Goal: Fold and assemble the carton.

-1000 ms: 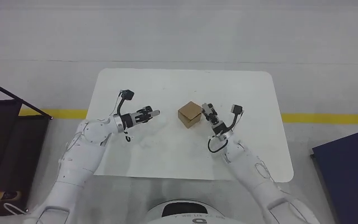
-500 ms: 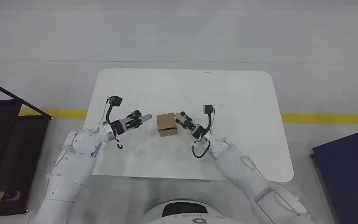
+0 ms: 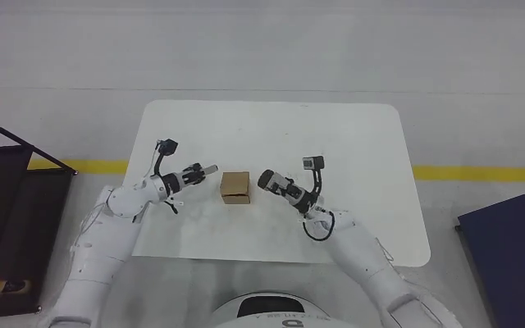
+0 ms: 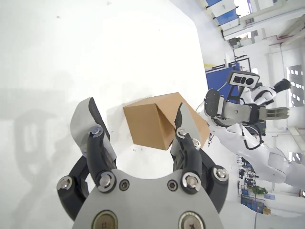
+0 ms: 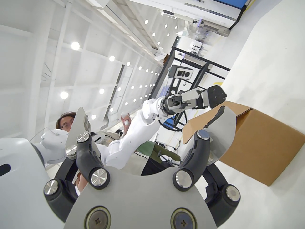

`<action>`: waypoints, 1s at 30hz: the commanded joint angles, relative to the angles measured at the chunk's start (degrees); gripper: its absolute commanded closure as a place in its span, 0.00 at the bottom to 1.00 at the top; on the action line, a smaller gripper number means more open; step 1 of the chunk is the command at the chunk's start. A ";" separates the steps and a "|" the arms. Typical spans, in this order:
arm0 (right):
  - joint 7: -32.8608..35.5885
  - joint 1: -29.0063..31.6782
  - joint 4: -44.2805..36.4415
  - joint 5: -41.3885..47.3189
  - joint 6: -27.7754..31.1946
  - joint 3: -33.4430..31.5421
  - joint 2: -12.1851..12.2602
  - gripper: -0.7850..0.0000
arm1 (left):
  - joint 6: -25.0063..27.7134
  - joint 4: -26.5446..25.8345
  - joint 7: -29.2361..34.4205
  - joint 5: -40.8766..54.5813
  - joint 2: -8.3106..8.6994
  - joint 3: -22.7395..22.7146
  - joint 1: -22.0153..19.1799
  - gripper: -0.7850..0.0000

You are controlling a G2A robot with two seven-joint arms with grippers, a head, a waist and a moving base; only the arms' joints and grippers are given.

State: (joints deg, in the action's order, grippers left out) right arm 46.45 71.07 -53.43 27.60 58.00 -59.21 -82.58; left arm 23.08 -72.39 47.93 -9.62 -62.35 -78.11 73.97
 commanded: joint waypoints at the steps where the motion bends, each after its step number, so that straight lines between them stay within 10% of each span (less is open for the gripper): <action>1: -0.16 2.63 -3.19 -0.12 0.00 -1.10 1.04 0.00 | -0.64 4.79 1.88 2.58 -0.60 2.59 -3.85 0.49; 8: 6.63 12.88 -17.91 5.66 -6.80 -3.41 5.16 0.00 | 0.87 17.94 2.48 5.78 -2.04 6.91 -12.02 0.52; 18: 9.65 13.60 -17.43 -1.18 -11.32 1.82 5.90 0.00 | 3.58 28.96 7.83 7.74 -5.19 15.33 -21.83 0.54; 30: -14.87 11.84 -15.01 -25.71 -12.26 5.98 3.87 0.00 | 8.99 30.32 11.69 9.71 -6.42 18.78 -23.34 0.56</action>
State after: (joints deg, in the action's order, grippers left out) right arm 33.24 83.07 -68.43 3.37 46.66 -53.62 -78.57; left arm 32.08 -41.82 59.70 0.05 -68.75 -59.48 50.44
